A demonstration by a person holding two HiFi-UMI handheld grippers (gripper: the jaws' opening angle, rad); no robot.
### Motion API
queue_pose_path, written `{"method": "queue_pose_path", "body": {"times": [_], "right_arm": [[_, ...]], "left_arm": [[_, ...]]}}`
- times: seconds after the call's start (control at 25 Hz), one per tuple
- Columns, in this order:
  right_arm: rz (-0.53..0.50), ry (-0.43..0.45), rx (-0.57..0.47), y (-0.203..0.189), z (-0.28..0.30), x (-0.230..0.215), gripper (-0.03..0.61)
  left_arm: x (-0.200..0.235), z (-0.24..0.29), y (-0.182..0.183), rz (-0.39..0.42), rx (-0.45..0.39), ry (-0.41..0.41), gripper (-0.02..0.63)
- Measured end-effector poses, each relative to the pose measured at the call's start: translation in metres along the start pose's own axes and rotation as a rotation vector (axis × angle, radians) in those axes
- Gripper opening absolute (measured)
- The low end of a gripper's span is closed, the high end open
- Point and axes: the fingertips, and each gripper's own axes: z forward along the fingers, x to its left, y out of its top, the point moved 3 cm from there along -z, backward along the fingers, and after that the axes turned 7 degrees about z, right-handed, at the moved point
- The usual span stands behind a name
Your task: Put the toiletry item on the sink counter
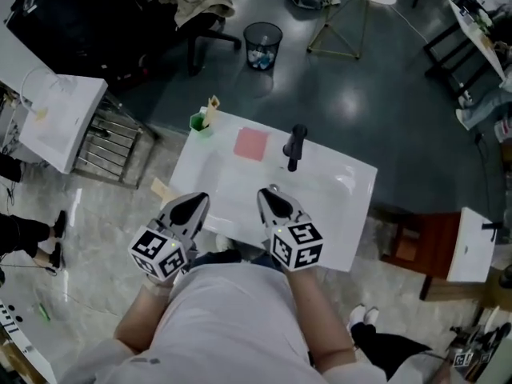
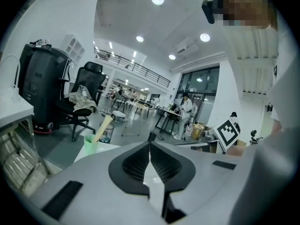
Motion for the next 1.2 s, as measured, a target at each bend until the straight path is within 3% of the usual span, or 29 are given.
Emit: {"method": "queue_pose_path", "body": {"times": [0.56, 1.2], "right_arm": [[0.033, -0.1, -0.213, 0.049, -0.097, -0.035, 0.029], [0.014, -0.181, -0.258, 0.061, -0.132, -0.058, 0.029]], "left_arm": [[-0.066, 0.064, 0.025, 0.051, -0.013, -0.185, 0.018], [-0.089, 0.094, 0.031, 0.066, -0.011, -0.255, 0.018]]}}
